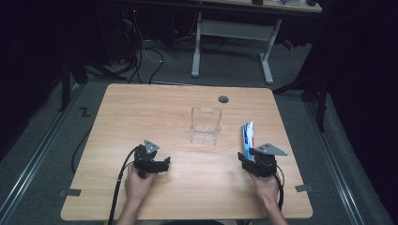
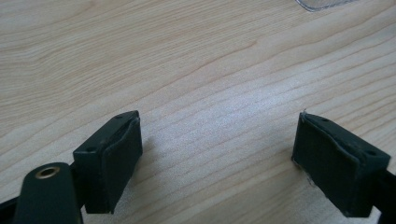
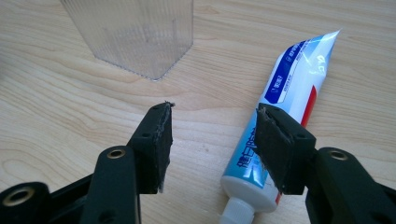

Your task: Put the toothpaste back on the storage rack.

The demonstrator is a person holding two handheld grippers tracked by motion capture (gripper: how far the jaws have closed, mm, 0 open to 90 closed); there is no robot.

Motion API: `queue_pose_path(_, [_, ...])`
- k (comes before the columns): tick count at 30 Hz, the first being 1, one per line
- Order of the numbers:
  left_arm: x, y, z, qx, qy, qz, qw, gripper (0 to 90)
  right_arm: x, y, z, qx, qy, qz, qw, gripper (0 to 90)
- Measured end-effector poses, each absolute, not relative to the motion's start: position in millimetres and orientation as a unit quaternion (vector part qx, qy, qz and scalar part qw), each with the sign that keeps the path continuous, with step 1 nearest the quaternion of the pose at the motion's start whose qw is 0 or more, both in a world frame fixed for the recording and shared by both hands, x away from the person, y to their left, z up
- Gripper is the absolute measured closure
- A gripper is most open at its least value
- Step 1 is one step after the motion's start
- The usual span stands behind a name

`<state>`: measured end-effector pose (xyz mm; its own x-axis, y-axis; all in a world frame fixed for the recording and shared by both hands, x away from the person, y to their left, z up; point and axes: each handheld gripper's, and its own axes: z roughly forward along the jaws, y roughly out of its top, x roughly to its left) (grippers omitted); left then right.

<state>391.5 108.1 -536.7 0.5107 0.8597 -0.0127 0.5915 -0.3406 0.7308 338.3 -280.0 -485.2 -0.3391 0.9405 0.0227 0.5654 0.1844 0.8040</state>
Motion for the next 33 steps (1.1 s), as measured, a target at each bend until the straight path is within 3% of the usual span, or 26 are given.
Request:
queue_pose_path(14, [391.5,108.2,-536.7,0.796,0.456,0.192,0.349,16.1,357.3,-289.9,-477.2,0.527,0.728,0.367,0.239,44.9])
queue_pose_path(33, [391.5,108.2,-536.7,0.796,0.456,0.192,0.349,16.1,385.6,-296.9,-467.2,0.541,0.720,0.346,0.263,41.8])
